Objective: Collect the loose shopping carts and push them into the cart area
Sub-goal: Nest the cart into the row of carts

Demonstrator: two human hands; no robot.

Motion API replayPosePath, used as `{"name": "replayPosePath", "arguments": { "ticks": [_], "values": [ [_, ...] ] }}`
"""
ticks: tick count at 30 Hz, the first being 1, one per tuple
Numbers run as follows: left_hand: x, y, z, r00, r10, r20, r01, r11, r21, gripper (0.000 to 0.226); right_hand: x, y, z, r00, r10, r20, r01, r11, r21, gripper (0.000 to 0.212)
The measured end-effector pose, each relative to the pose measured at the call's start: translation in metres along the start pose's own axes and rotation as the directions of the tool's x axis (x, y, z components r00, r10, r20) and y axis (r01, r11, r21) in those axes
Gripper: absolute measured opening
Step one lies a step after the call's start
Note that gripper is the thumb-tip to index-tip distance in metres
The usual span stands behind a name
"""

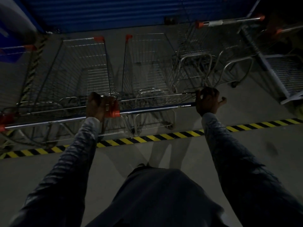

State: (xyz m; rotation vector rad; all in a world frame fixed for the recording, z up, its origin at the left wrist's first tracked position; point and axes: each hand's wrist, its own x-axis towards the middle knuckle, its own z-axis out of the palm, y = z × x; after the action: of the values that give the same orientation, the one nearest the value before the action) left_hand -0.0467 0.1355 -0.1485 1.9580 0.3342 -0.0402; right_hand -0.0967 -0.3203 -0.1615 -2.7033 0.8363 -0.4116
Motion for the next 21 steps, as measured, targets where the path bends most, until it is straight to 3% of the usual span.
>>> {"name": "replayPosePath", "arguments": {
  "ticks": [4,7,8,11,14,15,18,21],
  "values": [
    [0.003,0.025,-0.003,0.995,-0.099,0.025,0.102,0.944,-0.313,0.074,0.004,0.009,-0.004,1.0,-0.018,-0.02,0.018,1.0,0.021,0.039],
    [-0.001,0.027,0.01,0.998,-0.06,0.0,0.058,0.965,-0.258,0.064,0.004,0.013,-0.006,1.0,-0.016,-0.014,0.016,0.999,0.032,0.039],
    [0.002,0.016,0.015,1.0,-0.031,-0.003,0.03,0.981,-0.193,0.061,0.004,0.015,-0.006,1.0,-0.015,-0.012,0.015,0.999,0.037,0.04],
    [-0.02,0.023,0.034,0.996,0.088,0.026,-0.092,0.96,0.263,0.064,0.004,0.019,-0.006,1.0,-0.022,-0.021,0.023,0.998,0.052,0.043],
    [-0.051,0.049,0.065,0.889,0.446,0.107,-0.431,0.733,0.526,0.052,0.011,0.027,-0.007,0.998,-0.059,0.031,0.057,0.997,0.056,0.05],
    [-0.057,0.057,0.079,0.851,0.503,0.154,-0.493,0.66,0.567,0.055,0.014,0.031,-0.008,0.995,-0.073,0.063,0.069,0.996,0.06,0.051],
    [-0.061,0.069,0.127,0.825,0.492,0.279,-0.537,0.528,0.657,0.067,0.024,0.048,-0.015,0.99,-0.103,0.099,0.093,0.991,0.095,0.047],
    [-0.074,0.088,0.184,0.861,0.388,0.329,-0.499,0.516,0.696,0.084,0.033,0.07,-0.033,0.995,-0.091,0.041,0.083,0.983,0.166,0.047]
  ]
}}
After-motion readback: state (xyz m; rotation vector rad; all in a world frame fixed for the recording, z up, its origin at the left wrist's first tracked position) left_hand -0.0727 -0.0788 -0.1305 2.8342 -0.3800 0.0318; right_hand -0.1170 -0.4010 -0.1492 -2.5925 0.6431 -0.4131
